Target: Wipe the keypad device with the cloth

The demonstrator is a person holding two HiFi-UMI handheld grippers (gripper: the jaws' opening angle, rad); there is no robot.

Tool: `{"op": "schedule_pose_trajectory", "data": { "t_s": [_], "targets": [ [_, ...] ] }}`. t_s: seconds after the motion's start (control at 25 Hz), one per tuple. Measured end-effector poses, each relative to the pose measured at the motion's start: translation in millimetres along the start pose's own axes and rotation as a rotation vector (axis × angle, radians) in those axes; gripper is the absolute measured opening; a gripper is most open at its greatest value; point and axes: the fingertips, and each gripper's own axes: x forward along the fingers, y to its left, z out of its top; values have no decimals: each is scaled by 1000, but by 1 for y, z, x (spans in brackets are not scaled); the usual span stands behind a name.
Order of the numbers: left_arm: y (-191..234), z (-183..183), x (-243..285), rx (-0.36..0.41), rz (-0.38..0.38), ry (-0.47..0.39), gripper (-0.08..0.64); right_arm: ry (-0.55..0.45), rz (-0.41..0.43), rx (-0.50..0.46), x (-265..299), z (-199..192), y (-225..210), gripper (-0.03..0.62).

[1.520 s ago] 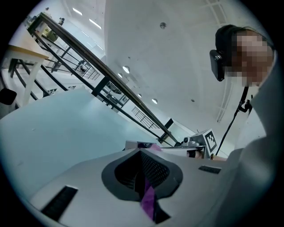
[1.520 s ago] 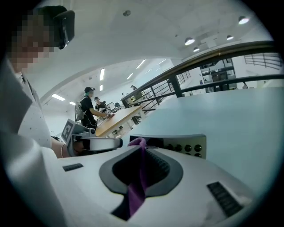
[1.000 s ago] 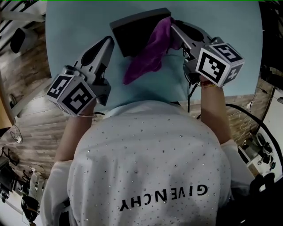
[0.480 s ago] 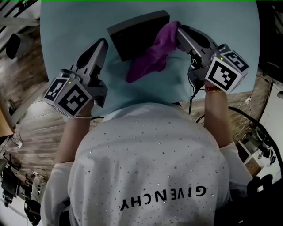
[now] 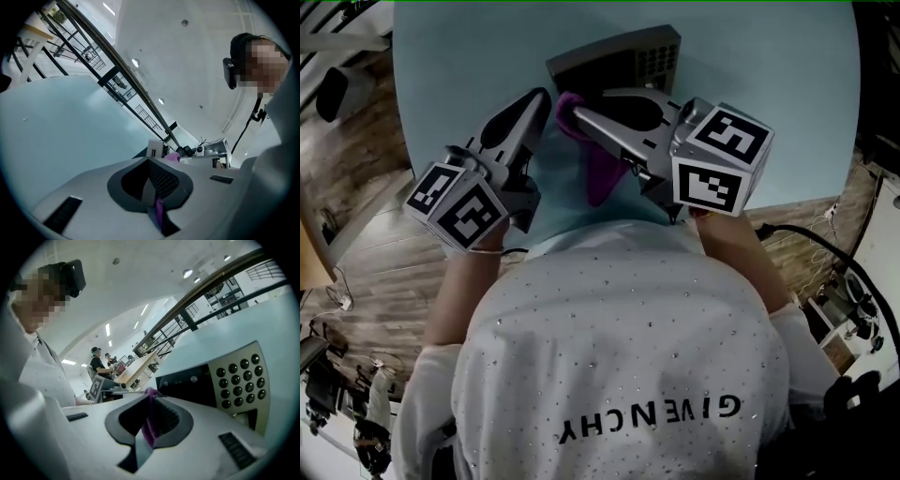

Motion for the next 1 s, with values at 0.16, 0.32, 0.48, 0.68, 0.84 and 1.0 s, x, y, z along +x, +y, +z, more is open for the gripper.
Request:
{"op": "schedule_pose_trajectory", "data": {
  "t_s": [0.16,0.32,0.48,0.68,0.84,1.0],
  "targets": [
    [0,-4,-1,-11,-7,15,-6,-30,-29,36,-10,7,-9,23],
    [1,-3,2,-26,-11,20,-6,-55,-112,47,-28,13,-28,23],
    [-1,1,10,-12,-22,18,-6,-94,-208,81,-49,16,-52,23],
    [-3,6,9,1,-25,18,-6,-112,-291,90,-69,15,-69,23],
    [-1,7,6,-4,-19,20,-6,-135,-333,88,-82,20,-77,23],
    [-1,7,6,-5,-15,23,-6,-159,-364,104,-97,20,-85,23]
  ]
}}
